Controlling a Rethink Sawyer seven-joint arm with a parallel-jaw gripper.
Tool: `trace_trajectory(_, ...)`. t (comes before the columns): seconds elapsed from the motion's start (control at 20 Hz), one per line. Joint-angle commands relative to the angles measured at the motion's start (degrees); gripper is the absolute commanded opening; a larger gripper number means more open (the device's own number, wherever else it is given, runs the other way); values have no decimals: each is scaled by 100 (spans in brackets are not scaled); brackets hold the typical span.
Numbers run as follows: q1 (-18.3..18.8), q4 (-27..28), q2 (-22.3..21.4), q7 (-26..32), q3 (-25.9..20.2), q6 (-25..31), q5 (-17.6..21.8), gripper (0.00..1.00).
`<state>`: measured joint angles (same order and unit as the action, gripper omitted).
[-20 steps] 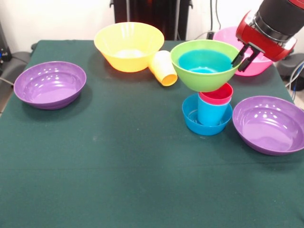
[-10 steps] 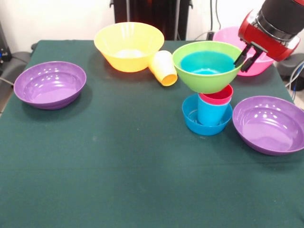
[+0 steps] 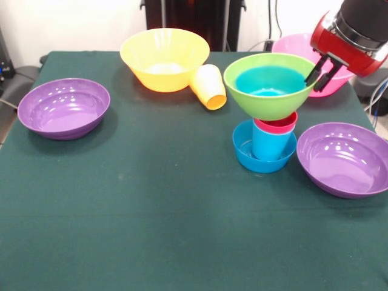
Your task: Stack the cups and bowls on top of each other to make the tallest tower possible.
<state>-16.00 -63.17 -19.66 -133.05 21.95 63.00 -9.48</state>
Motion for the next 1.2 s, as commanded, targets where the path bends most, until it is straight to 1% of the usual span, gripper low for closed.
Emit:
trace_trajectory(0.05,-140,-66,-84,-1124,-272,322,-96,0)
trace_trajectory(0.3,-155,-79,-27,-1172,-227,300,-119,0)
trace_trajectory(0.45,-185,-178,-29,-1182,-216,166,-133,0)
trace_trajectory(0.55,-143,-77,39,-1152,-223,155,-142,0)
trace_trajectory(0.6,-73,73,119,-1115,-220,208,-137,0)
trace_trajectory(0.7,-57,102,150,-1113,-209,175,-133,0)
trace_trajectory(0.75,-8,210,205,-1095,-199,209,-132,0)
trace_trajectory(1.2,182,492,440,-892,-148,89,-64,0)
